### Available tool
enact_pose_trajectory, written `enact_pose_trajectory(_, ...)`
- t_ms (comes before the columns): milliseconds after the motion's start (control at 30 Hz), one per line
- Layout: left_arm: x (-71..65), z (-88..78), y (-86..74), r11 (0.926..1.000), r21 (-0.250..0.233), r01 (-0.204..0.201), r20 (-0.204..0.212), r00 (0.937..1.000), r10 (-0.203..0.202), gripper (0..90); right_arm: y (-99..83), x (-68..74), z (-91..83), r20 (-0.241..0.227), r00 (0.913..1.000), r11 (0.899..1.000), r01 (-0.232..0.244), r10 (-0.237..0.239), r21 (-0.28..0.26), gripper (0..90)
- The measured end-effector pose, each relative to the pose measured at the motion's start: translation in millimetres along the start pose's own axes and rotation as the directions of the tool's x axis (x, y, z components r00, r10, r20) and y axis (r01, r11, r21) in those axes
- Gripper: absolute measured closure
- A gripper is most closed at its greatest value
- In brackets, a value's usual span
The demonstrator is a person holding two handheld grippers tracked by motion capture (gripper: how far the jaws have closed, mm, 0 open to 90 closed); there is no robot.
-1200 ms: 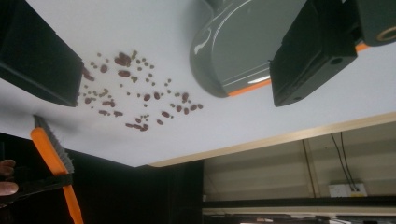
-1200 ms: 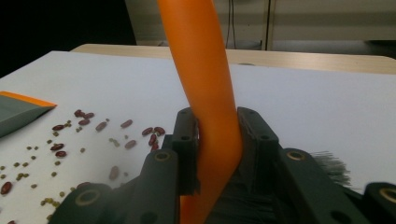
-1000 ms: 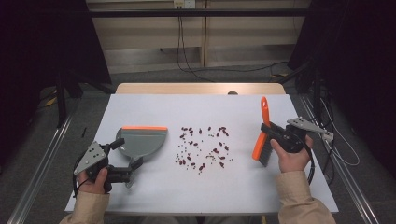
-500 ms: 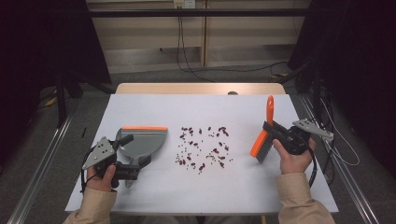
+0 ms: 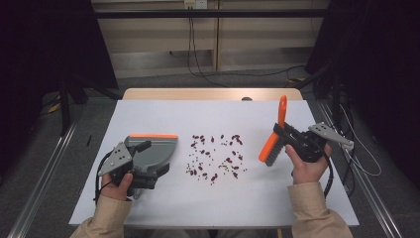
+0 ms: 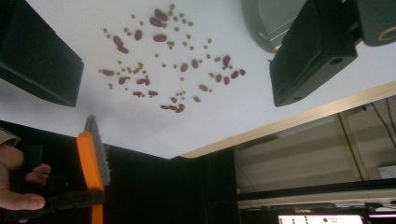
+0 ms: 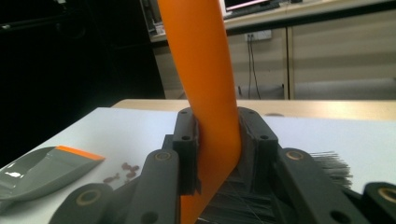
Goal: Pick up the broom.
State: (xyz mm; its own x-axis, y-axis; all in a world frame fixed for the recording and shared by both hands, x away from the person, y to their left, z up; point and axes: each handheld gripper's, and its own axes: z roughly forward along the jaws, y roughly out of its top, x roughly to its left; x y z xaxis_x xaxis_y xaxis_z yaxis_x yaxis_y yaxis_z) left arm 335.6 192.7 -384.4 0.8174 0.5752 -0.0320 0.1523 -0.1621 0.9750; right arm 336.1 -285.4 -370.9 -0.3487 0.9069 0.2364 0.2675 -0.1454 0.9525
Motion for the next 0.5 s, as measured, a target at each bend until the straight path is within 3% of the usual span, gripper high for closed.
enact_pose_trajectory(333,-13.2,25.2,4.6,0.9997,0.021,0.012,0.071,0.9974,-0.014,5.6,5.4,27.9,22.1,-0.068,0.9974,1.000,0.024,-0.025,-0.009,70.9)
enact_pose_trajectory(500,-16.0,35.2,7.4,0.9989,0.021,0.043,0.089,0.9950,-0.044,5.6,7.9,41.2,32.3,-0.099,0.9946,0.999,0.030,-0.031,-0.012,71.0)
